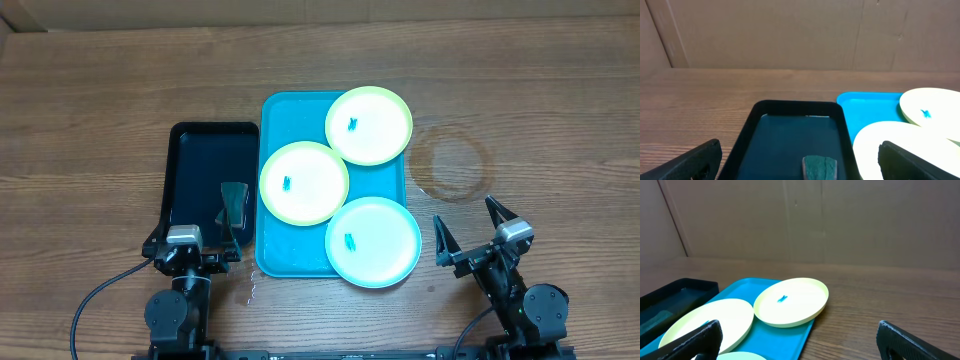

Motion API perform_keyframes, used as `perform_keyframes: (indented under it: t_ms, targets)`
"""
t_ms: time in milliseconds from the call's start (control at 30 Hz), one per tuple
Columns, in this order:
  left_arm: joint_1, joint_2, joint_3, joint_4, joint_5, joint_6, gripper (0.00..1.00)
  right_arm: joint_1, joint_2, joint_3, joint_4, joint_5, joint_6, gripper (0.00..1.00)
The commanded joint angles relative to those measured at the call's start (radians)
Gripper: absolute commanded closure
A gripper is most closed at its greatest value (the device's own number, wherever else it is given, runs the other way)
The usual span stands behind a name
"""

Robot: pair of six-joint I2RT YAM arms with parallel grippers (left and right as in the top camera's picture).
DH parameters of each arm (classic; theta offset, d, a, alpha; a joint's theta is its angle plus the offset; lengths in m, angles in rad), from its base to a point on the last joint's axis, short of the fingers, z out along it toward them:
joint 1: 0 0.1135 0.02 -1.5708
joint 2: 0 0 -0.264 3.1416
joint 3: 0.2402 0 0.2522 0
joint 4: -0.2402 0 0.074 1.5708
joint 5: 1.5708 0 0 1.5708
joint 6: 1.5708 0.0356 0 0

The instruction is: Clean dirty plates on tray and stack at the side

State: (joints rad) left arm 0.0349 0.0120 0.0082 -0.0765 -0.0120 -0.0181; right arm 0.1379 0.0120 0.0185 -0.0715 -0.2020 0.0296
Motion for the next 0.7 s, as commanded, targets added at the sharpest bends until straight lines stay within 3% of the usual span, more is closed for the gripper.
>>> perform_keyframes:
  t_ms: [0, 667]
  targets:
    - [0.005, -0.006, -0.003, 0.001, -0.013, 0.022, 0.00, -0.004, -0.006, -0.011, 0.006, 0.011, 0.000, 0.00]
    - [0.005, -0.006, 0.002, 0.027, 0.065, -0.015, 0.00, -0.004, -0.006, -0.011, 0.006, 0.011, 0.000, 0.00]
